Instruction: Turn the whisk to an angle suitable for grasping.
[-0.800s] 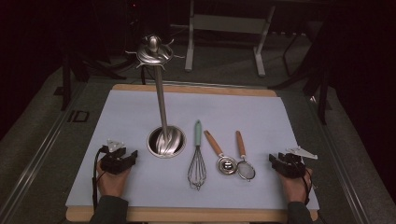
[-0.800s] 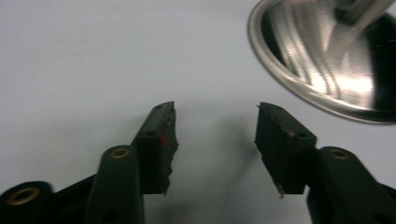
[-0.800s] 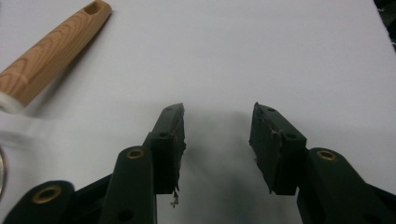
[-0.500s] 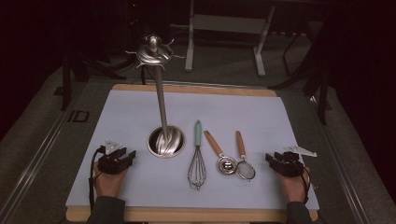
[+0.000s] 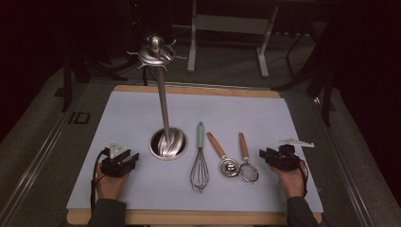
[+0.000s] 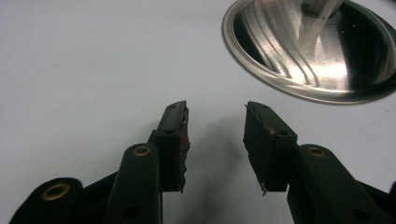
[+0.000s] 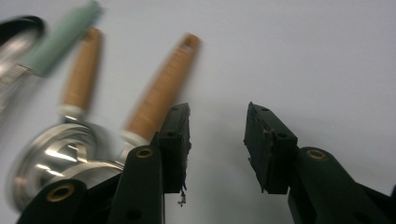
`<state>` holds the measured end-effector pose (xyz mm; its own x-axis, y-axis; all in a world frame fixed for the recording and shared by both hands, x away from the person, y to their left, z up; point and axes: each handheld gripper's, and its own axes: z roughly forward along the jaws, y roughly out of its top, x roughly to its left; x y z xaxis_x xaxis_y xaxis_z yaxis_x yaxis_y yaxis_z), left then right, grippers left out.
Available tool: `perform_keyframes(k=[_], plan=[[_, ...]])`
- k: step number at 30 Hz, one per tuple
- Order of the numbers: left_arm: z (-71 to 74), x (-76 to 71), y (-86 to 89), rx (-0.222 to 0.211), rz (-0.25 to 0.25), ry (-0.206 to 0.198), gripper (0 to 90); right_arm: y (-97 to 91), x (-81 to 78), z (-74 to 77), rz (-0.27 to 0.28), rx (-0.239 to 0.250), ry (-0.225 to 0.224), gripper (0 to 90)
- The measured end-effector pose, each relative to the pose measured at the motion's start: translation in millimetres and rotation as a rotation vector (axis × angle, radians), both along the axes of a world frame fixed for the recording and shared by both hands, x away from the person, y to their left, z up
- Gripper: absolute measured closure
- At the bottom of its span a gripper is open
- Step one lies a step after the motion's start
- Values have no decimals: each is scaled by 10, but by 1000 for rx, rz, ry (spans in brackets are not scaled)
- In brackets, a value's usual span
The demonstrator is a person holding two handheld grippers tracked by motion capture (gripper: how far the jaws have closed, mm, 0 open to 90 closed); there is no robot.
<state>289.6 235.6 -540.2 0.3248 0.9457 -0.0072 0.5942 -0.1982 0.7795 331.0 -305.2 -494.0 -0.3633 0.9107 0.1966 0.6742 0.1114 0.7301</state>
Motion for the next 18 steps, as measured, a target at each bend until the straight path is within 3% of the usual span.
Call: perform_keyframes(k=[5, 18], plan=[[-5, 3, 10, -6, 25, 3, 595, 241, 150, 150, 82, 3, 34, 610], [-8, -11, 19, -16, 28, -8, 602, 855, 404, 269, 242, -112, 112, 611]])
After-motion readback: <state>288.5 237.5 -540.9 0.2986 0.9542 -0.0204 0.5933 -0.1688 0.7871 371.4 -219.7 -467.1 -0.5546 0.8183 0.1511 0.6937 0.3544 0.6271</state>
